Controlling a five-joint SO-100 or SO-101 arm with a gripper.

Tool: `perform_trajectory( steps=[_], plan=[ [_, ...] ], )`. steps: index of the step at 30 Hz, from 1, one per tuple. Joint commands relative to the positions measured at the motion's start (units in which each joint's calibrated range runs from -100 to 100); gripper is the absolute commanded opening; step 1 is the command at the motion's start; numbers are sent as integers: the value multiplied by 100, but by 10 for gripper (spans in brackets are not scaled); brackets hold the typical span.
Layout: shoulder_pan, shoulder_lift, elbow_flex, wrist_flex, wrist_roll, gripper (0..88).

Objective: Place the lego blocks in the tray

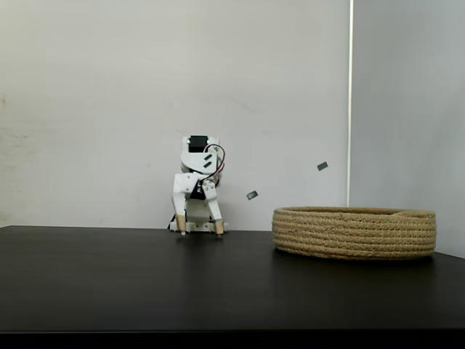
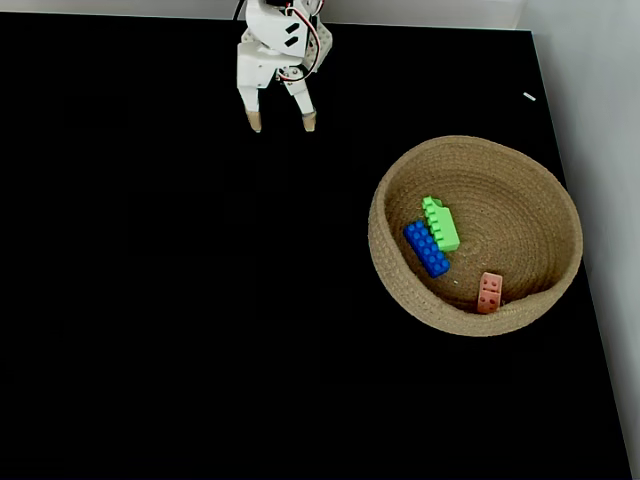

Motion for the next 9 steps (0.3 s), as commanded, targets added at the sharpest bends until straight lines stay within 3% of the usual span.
perform_trajectory(
  steps=[1,9],
  plan=[
    [-5,-414,265,93,-54,283],
    [52,-440,265,93,-396,279]
  ],
)
